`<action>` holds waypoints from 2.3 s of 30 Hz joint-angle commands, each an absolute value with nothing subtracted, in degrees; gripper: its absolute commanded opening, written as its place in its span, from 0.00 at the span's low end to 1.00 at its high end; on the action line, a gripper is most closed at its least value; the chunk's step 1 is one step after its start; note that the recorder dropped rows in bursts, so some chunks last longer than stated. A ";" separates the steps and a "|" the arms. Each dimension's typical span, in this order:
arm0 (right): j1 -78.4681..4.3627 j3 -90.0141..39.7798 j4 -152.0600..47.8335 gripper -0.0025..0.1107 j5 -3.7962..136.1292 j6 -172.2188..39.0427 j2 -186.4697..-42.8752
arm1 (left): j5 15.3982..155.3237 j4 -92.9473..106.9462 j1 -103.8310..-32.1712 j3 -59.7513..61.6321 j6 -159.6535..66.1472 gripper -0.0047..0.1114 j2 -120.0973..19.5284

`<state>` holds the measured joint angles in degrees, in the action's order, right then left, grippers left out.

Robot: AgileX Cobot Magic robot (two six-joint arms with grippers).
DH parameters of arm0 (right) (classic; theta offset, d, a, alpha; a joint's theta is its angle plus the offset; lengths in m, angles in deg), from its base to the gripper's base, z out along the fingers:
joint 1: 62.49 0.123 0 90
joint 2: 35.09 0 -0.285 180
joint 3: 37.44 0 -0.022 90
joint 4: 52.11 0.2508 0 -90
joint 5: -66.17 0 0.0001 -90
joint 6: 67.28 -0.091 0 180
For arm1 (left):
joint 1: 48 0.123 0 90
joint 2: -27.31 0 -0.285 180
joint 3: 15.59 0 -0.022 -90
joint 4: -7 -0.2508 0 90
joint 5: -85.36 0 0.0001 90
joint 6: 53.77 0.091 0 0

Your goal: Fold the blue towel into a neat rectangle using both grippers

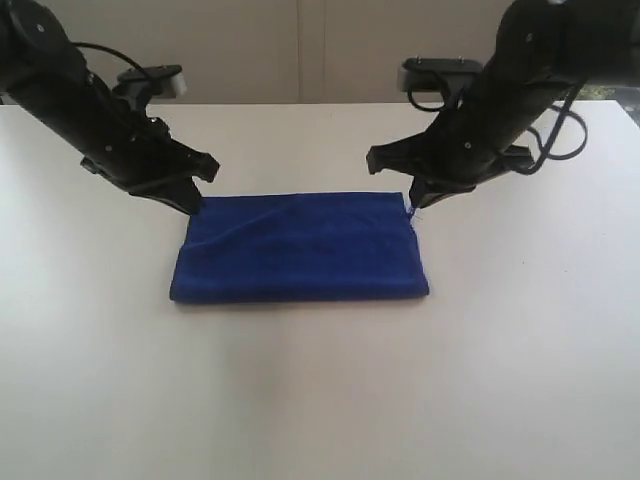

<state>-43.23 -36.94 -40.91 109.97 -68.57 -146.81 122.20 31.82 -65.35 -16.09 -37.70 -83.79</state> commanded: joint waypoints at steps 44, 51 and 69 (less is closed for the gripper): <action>-54.58 9.85 -50.23 0.02 90.94 -65.98 -64.03 | 110.21 19.96 -49.28 28.43 -46.06 0.04 -14.01; -54.58 11.10 -50.23 0.02 90.46 -65.98 -62.00 | 110.21 19.96 -49.28 28.43 -46.06 0.04 -14.01; -66.11 32.07 -50.65 0.02 89.93 -65.98 -42.88 | 110.21 19.96 -49.28 28.43 -46.06 0.04 -14.01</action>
<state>-64.89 29.20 -50.07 90.43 -66.65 -43.43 109.86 19.50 -49.48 28.24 -46.09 -14.09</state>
